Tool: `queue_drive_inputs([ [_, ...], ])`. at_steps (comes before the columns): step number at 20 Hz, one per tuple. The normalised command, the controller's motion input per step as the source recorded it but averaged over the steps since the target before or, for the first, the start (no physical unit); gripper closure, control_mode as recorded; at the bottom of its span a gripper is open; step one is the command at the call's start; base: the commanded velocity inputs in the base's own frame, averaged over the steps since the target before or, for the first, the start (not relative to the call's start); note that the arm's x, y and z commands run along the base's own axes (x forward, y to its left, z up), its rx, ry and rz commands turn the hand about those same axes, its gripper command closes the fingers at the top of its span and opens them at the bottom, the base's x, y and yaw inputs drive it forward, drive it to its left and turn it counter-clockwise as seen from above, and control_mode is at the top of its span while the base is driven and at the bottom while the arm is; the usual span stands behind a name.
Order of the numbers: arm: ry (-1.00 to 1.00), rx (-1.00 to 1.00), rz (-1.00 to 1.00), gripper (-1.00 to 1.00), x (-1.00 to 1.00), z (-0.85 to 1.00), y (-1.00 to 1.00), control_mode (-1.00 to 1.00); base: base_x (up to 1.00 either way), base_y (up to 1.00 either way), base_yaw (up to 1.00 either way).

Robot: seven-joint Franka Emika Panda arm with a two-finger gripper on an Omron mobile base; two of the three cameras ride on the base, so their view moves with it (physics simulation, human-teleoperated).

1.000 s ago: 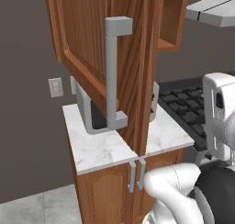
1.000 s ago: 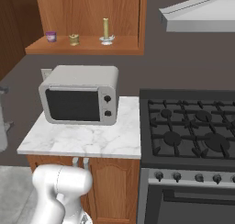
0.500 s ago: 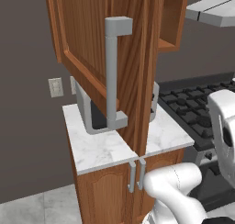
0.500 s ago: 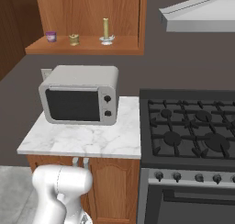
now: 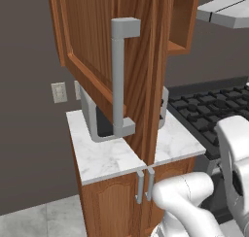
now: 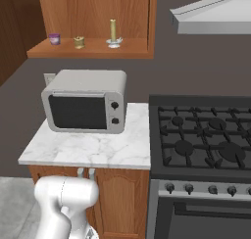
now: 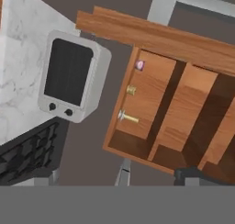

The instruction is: Pick the candle and candle from the dining table and place them in the open cabinet. Close the cabinet after placing the objects.

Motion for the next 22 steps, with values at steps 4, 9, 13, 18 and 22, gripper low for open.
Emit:
queue_drive_inputs([
  [4,-0.10,0.00,0.00,-1.00,-0.20,0.00,0.31,-1.00,0.00,0.00,0.00],
  [9,-0.10,0.00,0.00,-1.00,-0.14,0.00,0.30,-1.00,0.00,0.00,0.00],
  [13,-0.07,0.00,0.00,-1.00,-0.01,0.00,0.31,-1.00,0.00,0.00,0.00],
  [18,-0.04,0.01,0.00,-1.00,0.00,0.00,0.26,-1.00,0.00,0.00,0.00],
  [22,-0.01,0.06,0.00,-1.00,0.00,0.00,0.27,-1.00,0.00,0.00,0.00],
])
